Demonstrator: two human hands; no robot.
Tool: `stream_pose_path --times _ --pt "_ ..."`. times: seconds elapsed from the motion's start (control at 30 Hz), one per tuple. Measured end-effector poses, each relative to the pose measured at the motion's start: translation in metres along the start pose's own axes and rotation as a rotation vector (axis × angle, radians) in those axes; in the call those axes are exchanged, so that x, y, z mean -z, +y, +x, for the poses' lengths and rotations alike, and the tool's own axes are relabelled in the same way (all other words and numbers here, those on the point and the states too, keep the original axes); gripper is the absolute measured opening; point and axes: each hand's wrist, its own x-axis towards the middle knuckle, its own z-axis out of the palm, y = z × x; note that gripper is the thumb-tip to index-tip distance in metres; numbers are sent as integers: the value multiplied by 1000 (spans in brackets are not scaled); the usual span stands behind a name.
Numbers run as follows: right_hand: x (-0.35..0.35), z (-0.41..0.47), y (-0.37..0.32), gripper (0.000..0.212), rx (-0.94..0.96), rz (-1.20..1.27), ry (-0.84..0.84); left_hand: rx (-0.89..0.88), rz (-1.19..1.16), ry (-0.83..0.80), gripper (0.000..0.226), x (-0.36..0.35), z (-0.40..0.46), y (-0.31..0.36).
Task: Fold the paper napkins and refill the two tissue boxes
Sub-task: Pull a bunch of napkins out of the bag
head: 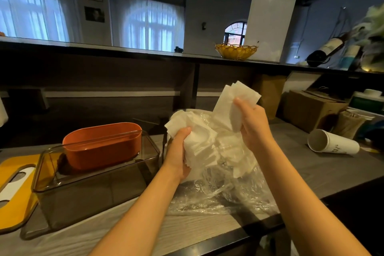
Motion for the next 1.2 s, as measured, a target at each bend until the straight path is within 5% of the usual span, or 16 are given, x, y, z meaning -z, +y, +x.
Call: stream_pose_path --times 0.13,0.27,0.43,0.57,0.73,0.8,0.9,1.07,1.2 --pt "5 -8 -25 3 119 -110 -164 68 38 -11 27 -11 -7 -1" --pt "0 -20 -33 5 36 -176 -287 153 148 33 38 -27 -10 6" --pt "-21 -31 -6 12 -33 -455 -270 123 147 11 55 -33 -21 15" --pt "-28 -42 -1 28 -74 -460 -249 135 131 -39 73 -21 -29 19" --pt "-31 -60 3 21 -19 -536 -363 155 231 -38 80 -5 -53 22" --pt "-32 -72 4 20 -33 -489 -373 151 268 -55 79 0 -60 22" --pt "-36 -94 0 22 -108 -300 -361 159 288 -45 43 -4 -78 27" --pt "-40 -118 8 60 -303 -129 -326 178 335 -38 41 0 -98 31" --pt "-36 -128 9 55 -249 -41 -362 121 468 -58 46 15 -111 39"
